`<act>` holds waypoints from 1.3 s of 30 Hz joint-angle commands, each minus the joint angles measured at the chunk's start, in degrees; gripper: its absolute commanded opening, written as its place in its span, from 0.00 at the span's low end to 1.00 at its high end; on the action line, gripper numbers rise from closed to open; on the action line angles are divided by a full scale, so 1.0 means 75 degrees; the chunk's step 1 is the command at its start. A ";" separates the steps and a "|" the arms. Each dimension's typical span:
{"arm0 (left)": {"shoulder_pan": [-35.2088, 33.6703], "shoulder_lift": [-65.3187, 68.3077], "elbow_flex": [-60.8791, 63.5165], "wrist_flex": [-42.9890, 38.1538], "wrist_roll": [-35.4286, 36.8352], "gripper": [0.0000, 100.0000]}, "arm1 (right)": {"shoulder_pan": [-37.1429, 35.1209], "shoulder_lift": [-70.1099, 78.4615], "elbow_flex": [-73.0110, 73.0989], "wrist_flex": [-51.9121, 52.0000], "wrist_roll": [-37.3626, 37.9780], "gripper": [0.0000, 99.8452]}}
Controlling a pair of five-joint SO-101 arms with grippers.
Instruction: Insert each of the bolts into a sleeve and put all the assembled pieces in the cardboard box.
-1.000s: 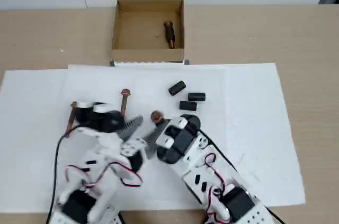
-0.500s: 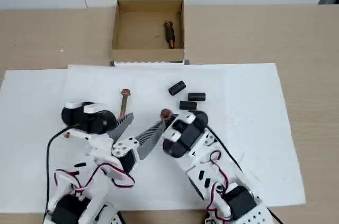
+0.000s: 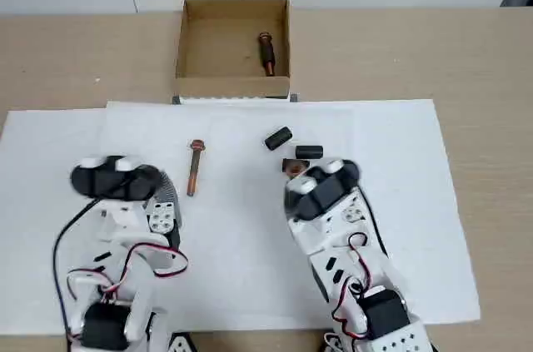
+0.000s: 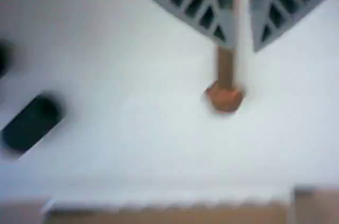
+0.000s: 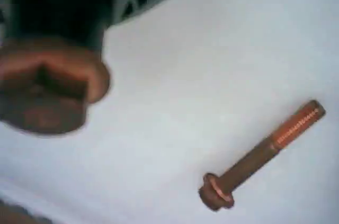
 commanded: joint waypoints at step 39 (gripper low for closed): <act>-0.0399 -0.0059 0.1788 -0.1078 -0.0305 0.01 | 0.0674 1.5021 -1.3386 -0.1975 0.1489 0.00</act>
